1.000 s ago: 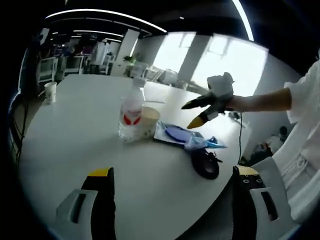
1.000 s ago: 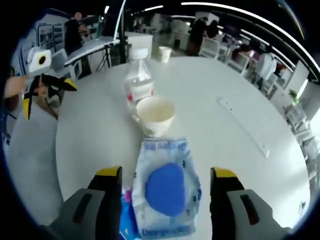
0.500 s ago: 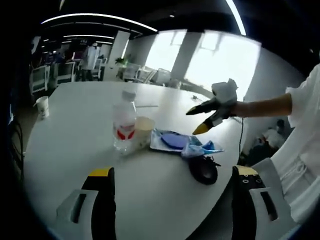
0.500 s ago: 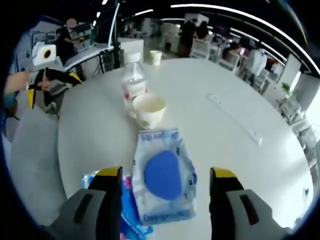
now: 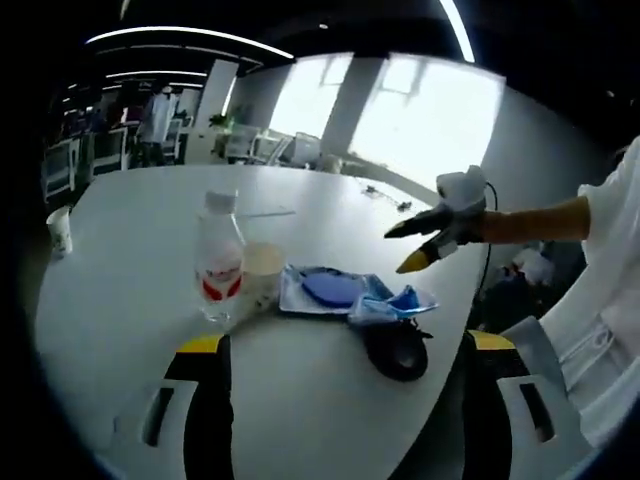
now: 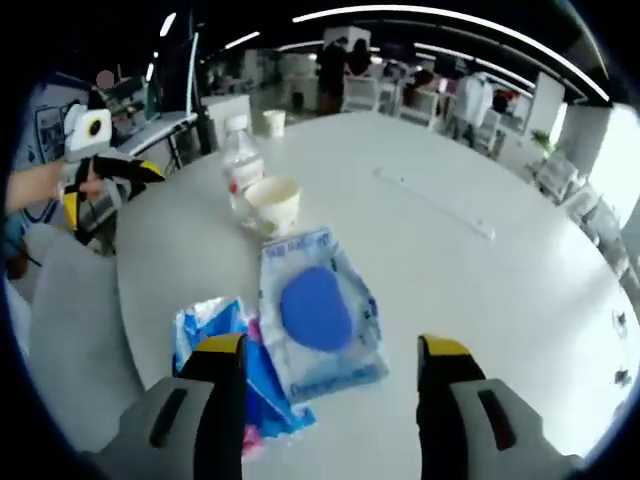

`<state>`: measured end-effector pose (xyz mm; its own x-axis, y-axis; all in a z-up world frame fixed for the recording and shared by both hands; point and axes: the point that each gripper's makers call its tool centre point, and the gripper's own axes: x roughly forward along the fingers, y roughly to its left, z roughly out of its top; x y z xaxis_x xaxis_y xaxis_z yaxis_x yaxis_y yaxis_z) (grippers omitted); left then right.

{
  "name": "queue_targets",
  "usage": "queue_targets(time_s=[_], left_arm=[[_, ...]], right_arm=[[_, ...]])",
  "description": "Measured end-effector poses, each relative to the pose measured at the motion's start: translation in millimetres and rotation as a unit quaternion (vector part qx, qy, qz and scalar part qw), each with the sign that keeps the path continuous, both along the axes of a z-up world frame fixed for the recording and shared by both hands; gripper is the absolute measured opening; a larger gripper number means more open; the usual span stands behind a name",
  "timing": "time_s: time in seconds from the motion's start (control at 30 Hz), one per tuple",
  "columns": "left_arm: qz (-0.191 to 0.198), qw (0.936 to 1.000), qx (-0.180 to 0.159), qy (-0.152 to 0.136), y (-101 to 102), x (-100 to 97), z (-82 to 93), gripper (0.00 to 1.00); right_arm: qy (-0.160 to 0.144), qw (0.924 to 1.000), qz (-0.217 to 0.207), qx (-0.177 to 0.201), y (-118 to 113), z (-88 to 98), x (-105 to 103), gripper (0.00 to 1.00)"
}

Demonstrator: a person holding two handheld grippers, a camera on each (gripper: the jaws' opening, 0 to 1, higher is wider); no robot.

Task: Arrange the tabletop items into an orderly group along one side of the table until the central work area is clear of visible clutter.

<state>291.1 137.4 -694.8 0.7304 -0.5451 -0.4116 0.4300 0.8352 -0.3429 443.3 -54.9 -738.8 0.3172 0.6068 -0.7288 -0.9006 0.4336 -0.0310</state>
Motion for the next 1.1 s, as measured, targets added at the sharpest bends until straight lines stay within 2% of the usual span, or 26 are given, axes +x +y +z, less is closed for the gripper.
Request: queue_targets(time_s=[0.13, 0.37, 0.57, 0.73, 1.0, 1.1], left_arm=[[-0.02, 0.9997, 0.0, -0.013, -12.7, 6.8, 1.9, 0.93], [-0.046, 0.9989, -0.005, -0.006, -30.4, 14.1, -4.3, 0.93], [-0.054, 0.9985, -0.005, 0.0, -35.5, 12.5, -7.1, 0.93], [-0.052, 0.9986, -0.004, 0.005, -33.9, 10.4, -9.0, 0.93], [-0.037, 0.9993, 0.001, 0.005, -22.8, 5.3, -7.7, 0.93], [-0.035, 0.9993, 0.005, 0.008, -17.9, 2.5, -10.4, 0.93]], right_arm=[[0.002, 0.9999, -0.016, 0.002, -13.8, 0.8, -4.1, 0.66], [0.003, 0.9985, -0.054, 0.005, -42.7, 1.5, -8.4, 0.65], [0.011, 0.9972, -0.074, 0.002, -59.3, -3.9, -17.6, 0.65], [0.017, 0.9962, -0.086, 0.004, -64.3, -6.2, -21.6, 0.65], [0.051, 0.9925, -0.107, 0.029, -58.9, -15.1, -32.1, 0.64], [0.059, 0.9922, -0.107, 0.025, -57.6, -21.7, -35.5, 0.64]])
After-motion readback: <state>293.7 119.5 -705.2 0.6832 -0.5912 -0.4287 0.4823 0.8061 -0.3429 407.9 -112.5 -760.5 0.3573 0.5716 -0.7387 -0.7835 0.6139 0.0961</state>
